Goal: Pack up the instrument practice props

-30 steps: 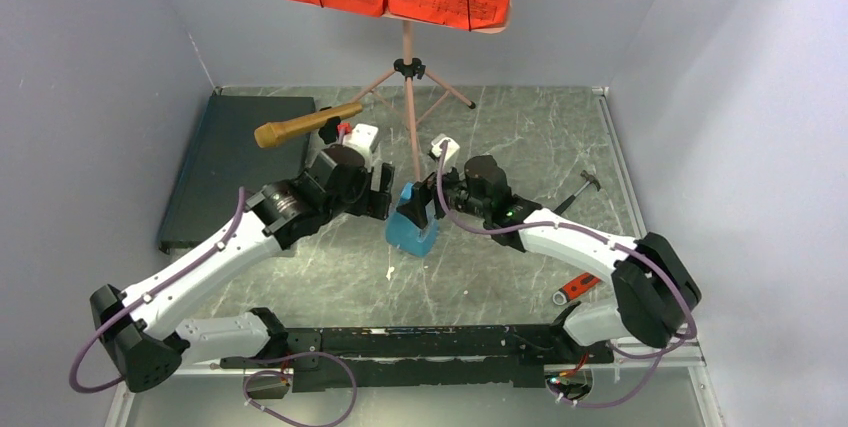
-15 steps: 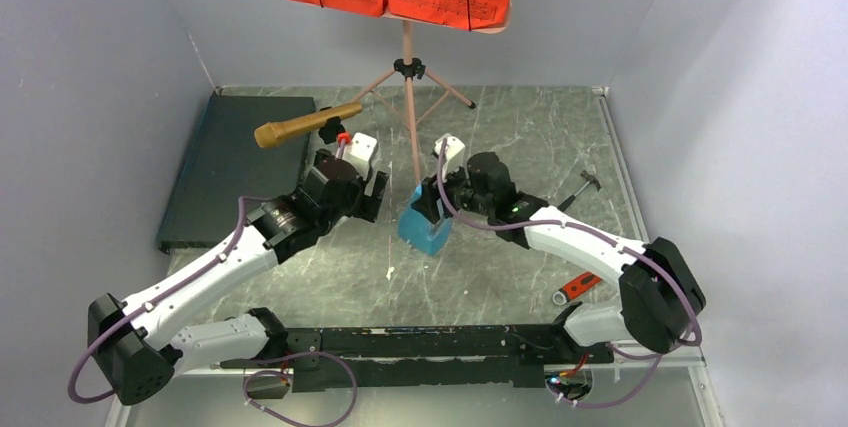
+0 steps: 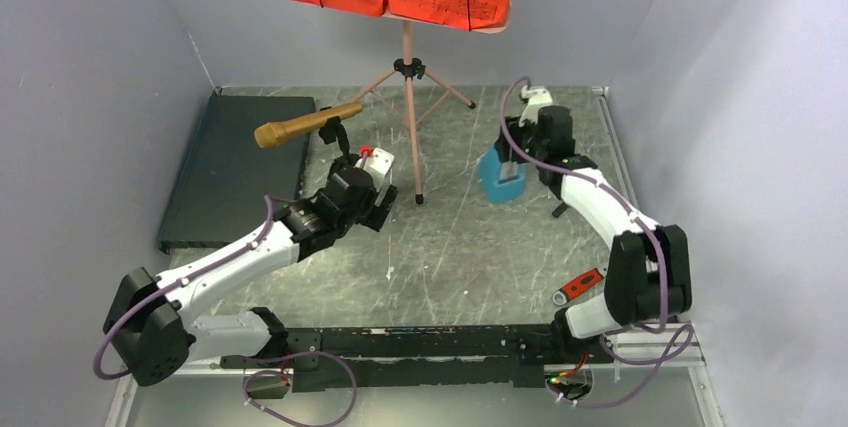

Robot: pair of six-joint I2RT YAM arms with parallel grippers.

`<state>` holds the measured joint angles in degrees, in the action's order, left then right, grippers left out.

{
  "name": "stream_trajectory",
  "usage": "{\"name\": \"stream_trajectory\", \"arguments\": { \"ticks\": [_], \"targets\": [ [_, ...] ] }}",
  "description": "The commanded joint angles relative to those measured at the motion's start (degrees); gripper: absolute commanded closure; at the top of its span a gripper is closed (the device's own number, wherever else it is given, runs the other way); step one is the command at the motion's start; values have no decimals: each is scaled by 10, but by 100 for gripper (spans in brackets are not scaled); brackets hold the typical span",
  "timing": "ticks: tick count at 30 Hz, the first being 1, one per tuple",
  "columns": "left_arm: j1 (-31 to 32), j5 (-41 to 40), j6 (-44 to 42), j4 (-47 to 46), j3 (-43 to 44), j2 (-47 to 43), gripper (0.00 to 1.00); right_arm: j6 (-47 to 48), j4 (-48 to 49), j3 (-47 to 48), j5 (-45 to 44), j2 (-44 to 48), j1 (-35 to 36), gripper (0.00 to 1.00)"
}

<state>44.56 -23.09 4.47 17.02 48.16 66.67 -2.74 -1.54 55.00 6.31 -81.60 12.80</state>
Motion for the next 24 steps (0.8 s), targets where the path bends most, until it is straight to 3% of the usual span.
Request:
{"name": "stream_trajectory", "arguments": {
  "ticks": [1,11,18,20,24],
  "targets": [
    [-2,-5,-8,-13,36,25,6,3,89,79,-25,-44,-71,69],
    [-2,-19,3,-2,34,32,6,-34,113,241,19,-198,-226,72],
    [-2,-42,21,33,39,24,6,-16,70,343,58,-280,-266,66],
    [-2,-44,33,43,42,20,6,-10,60,352,59,-289,-267,60],
    [-4,-50,58,71,61,26,6,-8,72,332,61,-273,-267,31]
  ]
}}
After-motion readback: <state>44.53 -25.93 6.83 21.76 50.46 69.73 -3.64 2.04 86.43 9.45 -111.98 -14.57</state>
